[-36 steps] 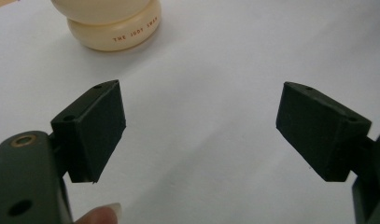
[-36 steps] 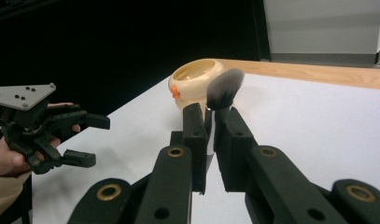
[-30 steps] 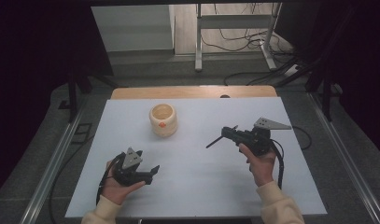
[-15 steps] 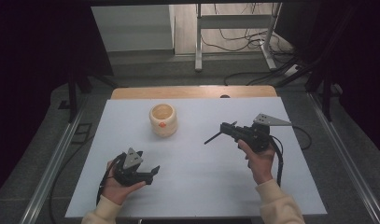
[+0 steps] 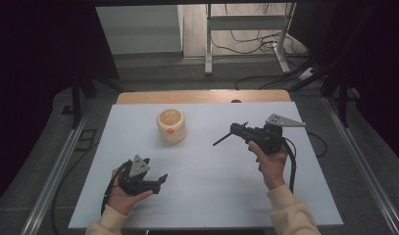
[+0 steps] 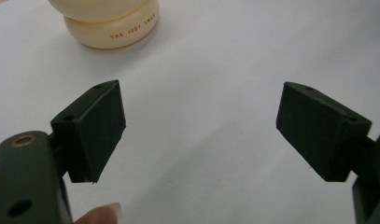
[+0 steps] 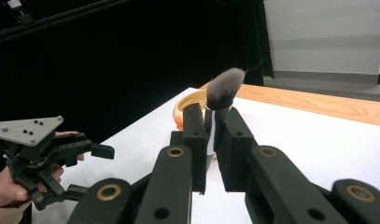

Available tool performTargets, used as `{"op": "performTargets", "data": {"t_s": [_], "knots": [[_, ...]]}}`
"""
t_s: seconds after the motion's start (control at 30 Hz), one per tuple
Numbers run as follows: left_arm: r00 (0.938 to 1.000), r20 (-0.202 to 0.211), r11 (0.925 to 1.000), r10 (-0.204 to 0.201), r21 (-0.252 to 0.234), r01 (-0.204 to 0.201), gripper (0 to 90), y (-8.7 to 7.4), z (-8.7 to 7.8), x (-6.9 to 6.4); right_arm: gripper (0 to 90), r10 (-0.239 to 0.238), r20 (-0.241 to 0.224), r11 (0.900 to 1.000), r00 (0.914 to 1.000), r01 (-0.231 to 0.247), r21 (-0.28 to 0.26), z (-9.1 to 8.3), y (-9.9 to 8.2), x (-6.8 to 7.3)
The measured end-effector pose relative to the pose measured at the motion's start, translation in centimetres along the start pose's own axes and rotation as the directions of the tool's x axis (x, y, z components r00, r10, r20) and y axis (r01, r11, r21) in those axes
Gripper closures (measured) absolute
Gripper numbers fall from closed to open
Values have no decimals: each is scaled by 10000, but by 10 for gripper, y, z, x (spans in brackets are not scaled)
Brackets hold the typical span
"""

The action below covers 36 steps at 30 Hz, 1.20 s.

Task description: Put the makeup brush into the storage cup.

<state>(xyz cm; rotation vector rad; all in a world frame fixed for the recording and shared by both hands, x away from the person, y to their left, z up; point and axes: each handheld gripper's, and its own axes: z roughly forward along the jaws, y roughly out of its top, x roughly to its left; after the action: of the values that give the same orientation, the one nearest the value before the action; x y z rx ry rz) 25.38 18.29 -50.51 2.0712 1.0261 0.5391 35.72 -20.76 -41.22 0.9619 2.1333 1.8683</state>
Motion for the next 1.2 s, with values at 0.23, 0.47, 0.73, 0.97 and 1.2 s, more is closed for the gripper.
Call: {"op": "performTargets", "data": {"t_s": [0.23, 0.47, 0.73, 0.97, 1.2], "knots": [[10000, -9, 10000, -42, -3, 42, 157, 0, 0, 0, 825, 47, -31, 10000, 10000, -47, -81, 7, 4, -2], [10000, 3, 10000, -30, 25, 30, 157, 0, 0, 0, 825, 55, -12, 9999, 10000, -55, -109, 14, 8, -3], [10000, 33, 10000, 20, 33, -20, 157, 0, 1, -1, 825, 80, -50, 9995, 10000, -82, -303, 19, 20, -2], [10000, 21, 10000, 9, 20, -9, 158, 0, 0, 0, 825, 65, -66, 9994, 10000, -67, -344, 23, 28, -1], [10000, 22, 10000, 4, 27, -4, 158, 0, 0, 0, 825, 38, -128, 9991, 9999, -43, -410, 29, 37, 1]]}}
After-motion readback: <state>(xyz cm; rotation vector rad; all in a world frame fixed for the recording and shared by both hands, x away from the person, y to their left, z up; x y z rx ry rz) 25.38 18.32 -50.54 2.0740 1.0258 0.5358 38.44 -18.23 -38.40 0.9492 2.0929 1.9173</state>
